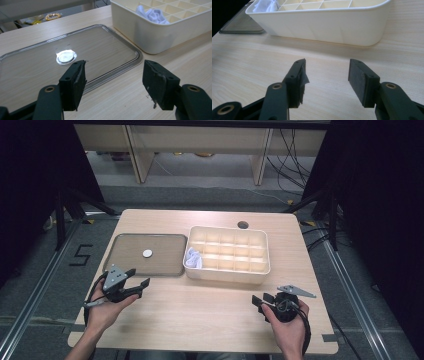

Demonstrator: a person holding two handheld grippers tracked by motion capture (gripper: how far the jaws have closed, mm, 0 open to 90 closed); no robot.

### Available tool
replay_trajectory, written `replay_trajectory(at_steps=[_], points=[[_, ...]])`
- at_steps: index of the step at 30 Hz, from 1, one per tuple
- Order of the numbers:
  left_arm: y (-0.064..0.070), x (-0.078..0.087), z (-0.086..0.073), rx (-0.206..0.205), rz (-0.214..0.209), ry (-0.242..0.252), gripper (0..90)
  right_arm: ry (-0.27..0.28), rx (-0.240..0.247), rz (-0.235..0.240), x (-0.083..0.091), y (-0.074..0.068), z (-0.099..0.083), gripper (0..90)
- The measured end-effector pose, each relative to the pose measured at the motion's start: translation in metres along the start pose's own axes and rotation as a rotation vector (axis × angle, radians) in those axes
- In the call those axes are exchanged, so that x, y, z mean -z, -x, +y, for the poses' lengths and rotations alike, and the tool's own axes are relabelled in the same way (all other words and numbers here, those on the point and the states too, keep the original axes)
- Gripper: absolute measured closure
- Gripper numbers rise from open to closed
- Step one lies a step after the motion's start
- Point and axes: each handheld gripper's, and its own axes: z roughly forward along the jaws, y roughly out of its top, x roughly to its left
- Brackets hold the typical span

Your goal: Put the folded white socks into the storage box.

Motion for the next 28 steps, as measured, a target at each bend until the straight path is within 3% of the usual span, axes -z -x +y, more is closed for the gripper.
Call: replay_trajectory(at_steps=[1, 5, 8, 12, 20, 21, 24, 26, 27, 28], points=[[-0.003, 0.001, -0.005, 0.006, 0.020, 0.002, 34.5, -0.012, -0.034, 0.008, 0.000, -0.002, -0.001, 48.9], [-0.008, 0.004, -0.016, 0.033, 0.052, 0.026, 34.2, -0.008, -0.034, -0.001, -0.002, 0.000, -0.003, 48.8], [-0.010, 0.004, -0.025, 0.029, 0.074, 0.041, 34.1, 0.001, 0.008, -0.010, -0.004, 0.007, -0.005, 48.8], [-0.010, 0.002, -0.035, 0.042, 0.077, 0.055, 33.9, 0.002, 0.003, -0.004, -0.006, 0.009, -0.007, 48.7], [-0.007, -0.001, -0.045, 0.025, 0.077, 0.082, 33.3, 0.016, 0.021, -0.010, -0.009, 0.011, -0.012, 48.5], [-0.006, -0.001, -0.047, 0.023, 0.079, 0.073, 33.3, 0.005, -0.021, -0.016, -0.008, 0.008, -0.013, 48.5], [-0.004, 0.000, -0.047, 0.017, 0.080, 0.081, 33.3, 0.024, 0.031, -0.015, -0.011, 0.013, -0.016, 48.3], [-0.004, -0.001, -0.047, 0.019, 0.081, 0.088, 33.3, 0.026, 0.026, -0.010, -0.011, 0.014, -0.018, 48.2], [-0.004, -0.001, -0.047, 0.018, 0.083, 0.081, 33.3, 0.012, -0.002, -0.031, -0.010, 0.011, -0.019, 48.2], [-0.005, -0.001, -0.047, 0.018, 0.084, 0.082, 33.3, 0.019, -0.007, -0.014, -0.011, 0.012, -0.020, 48.2]])
